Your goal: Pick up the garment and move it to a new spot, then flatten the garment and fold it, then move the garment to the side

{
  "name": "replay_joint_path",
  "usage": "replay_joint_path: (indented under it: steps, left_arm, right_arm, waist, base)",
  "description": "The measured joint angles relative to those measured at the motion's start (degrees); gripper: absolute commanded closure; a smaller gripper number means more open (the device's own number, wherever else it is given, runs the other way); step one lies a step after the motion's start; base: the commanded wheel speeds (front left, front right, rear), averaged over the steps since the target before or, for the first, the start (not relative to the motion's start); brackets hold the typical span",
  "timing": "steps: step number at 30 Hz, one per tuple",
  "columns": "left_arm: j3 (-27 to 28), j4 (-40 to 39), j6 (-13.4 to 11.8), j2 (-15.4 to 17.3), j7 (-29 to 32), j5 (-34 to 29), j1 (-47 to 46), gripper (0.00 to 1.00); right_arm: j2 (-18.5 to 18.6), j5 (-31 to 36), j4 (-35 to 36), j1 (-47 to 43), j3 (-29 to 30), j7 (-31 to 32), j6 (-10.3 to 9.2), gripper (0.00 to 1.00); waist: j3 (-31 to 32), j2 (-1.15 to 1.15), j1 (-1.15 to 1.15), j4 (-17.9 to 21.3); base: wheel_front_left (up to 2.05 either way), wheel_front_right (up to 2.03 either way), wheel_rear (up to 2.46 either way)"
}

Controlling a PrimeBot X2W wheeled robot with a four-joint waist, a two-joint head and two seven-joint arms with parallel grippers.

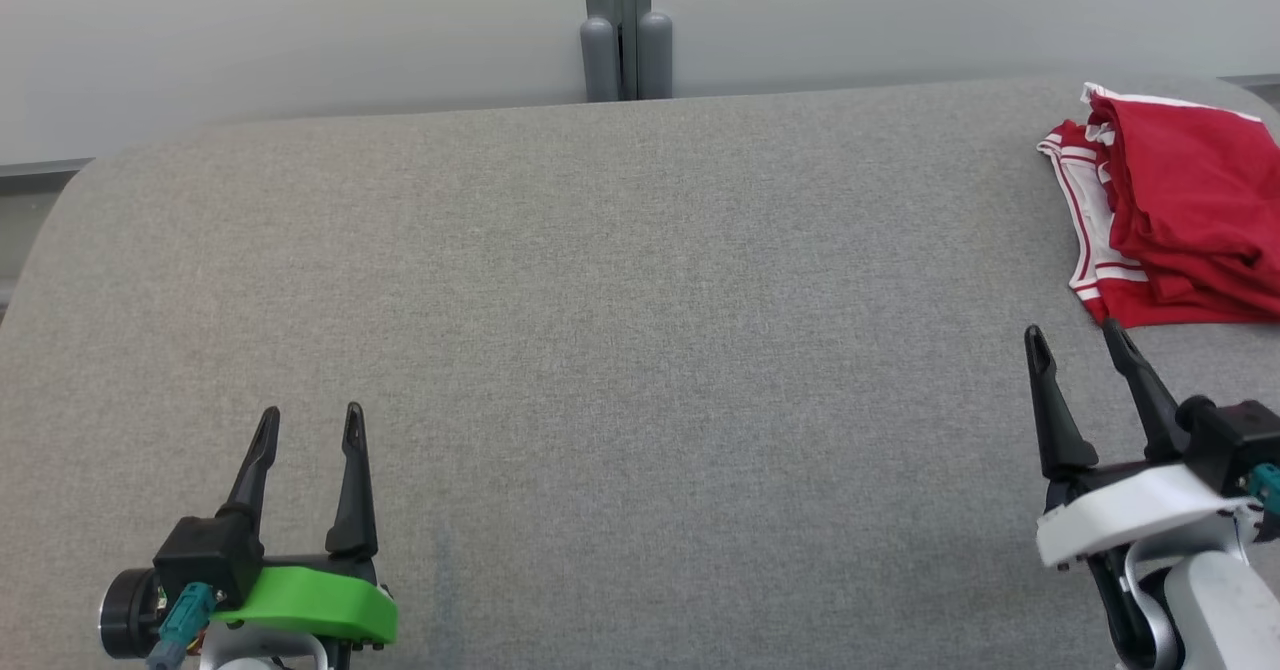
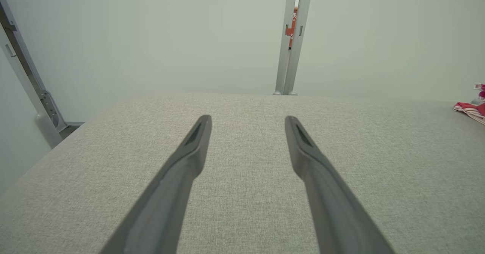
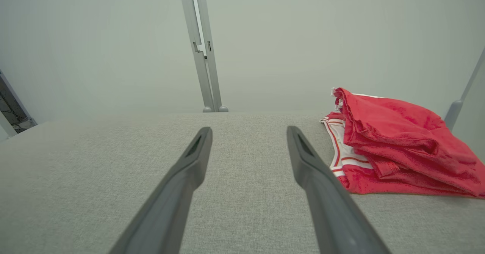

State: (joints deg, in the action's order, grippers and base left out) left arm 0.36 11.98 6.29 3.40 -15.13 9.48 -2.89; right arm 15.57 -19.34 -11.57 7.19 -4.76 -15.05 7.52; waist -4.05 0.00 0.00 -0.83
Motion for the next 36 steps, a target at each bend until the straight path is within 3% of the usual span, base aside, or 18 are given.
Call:
replay_joint_path:
  steps: [10,31,32,36]
  left_arm:
    - [0.30,1.36,0.34,-0.16,0.00,0.13,2.02,0.00]
    - [0.80,1.92,0.83,-0.29,0.00,1.10,3.07,0.00]
    - [0.92,2.03,0.82,-0.33,0.00,1.18,3.11,1.00]
    - [0.86,3.94,0.82,-0.64,0.08,1.25,3.69,1.00]
  right_arm:
    - [-5.34,2.03,4.63,-8.85,2.65,0.00,-0.01,0.00]
    - [-6.69,4.33,5.76,-10.61,3.76,0.00,-0.01,0.00]
    - [-6.76,4.33,5.63,-10.62,3.75,0.00,-0.01,1.00]
    - [-7.54,4.20,3.90,-11.10,3.47,0.12,-0.01,1.00]
  waist:
    - [3.10,0.00,0.00,-0.73]
    - [4.72,0.00,0.00,-1.05]
    - [4.72,0.00,0.00,-1.05]
    - [4.71,0.00,0.00,-1.03]
  base:
    - [0.00,0.00,0.00]
    - [0.00,0.00,0.00]
    - [0.00,0.00,0.00]
    - [0.00,0.00,0.00]
